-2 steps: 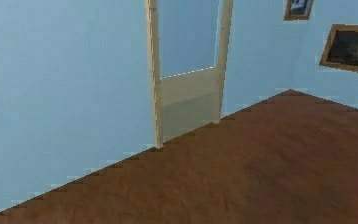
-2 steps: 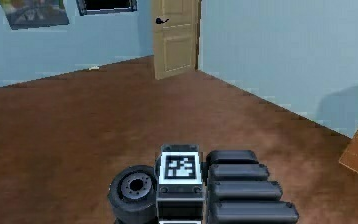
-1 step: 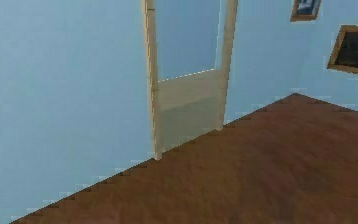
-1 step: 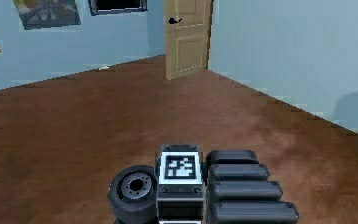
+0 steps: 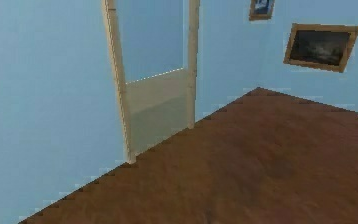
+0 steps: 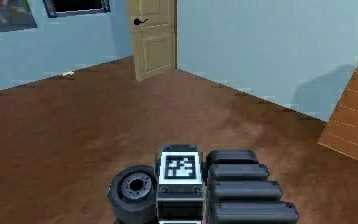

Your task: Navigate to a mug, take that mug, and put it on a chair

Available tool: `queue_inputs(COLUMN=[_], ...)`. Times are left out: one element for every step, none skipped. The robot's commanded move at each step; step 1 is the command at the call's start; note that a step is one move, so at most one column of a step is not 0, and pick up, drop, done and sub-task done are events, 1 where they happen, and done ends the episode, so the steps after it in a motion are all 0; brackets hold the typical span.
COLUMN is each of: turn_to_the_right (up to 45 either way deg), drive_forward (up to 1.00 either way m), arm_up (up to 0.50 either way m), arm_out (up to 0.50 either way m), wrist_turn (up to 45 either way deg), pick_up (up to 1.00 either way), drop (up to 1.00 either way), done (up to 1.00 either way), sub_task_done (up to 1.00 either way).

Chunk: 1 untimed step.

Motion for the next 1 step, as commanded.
queue_inputs(turn_to_the_right=[0.0], drive_forward=[1.00], arm_up=[0.00], arm_out=[0.00], wrist_turn=[0.0], pick_up=[0.00], drop=[0.00], done=[0.00], sub_task_done=[0.00])
